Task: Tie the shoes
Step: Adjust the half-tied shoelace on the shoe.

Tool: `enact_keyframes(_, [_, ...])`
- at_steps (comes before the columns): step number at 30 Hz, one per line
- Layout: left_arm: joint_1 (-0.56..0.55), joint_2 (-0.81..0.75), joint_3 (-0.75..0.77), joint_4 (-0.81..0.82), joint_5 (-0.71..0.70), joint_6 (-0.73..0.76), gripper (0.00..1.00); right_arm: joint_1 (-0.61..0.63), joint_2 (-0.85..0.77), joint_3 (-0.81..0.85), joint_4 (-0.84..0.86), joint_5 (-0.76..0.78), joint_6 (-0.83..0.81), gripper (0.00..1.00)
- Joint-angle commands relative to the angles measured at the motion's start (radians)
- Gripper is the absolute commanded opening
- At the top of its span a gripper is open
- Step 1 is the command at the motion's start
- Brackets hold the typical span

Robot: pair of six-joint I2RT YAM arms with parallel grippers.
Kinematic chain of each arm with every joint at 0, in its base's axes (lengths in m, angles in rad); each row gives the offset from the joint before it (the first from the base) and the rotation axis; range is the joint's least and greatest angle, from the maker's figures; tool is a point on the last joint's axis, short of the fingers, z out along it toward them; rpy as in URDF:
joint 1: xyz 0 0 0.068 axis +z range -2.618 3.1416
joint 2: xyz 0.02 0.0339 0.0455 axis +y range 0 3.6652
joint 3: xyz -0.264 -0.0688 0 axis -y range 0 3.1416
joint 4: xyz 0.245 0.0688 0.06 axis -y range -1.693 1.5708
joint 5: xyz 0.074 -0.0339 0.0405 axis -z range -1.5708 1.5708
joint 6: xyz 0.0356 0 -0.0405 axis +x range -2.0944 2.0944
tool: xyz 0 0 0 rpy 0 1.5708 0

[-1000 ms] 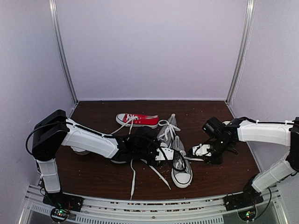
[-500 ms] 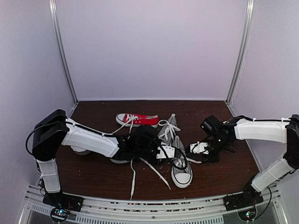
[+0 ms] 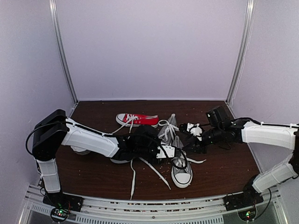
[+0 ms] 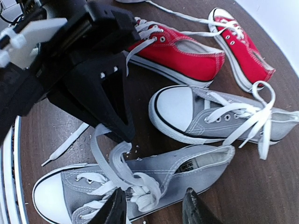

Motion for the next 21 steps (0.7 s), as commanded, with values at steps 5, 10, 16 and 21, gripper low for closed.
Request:
enact_keyframes(5, [-0.001,0.005,0.001,0.049,-0.019,-0.004,0.0,-0.041,0.161,0.169,-0.126,-0.067,0.035,0.41])
enact_keyframes(10, [0.0,0.008,0.004,0.052,-0.021,-0.004,0.0,-0.044,0.202,0.194,-0.284,-0.062,-0.031,0.4])
enact_keyframes(16, [0.0,0.015,0.011,0.039,-0.025,-0.005,0.0,-0.043,0.281,0.273,-0.379,-0.032,-0.089,0.4])
enact_keyframes(21, [0.0,0.02,0.019,0.038,-0.025,-0.008,0.0,-0.043,0.333,0.312,-0.427,-0.036,-0.118,0.34])
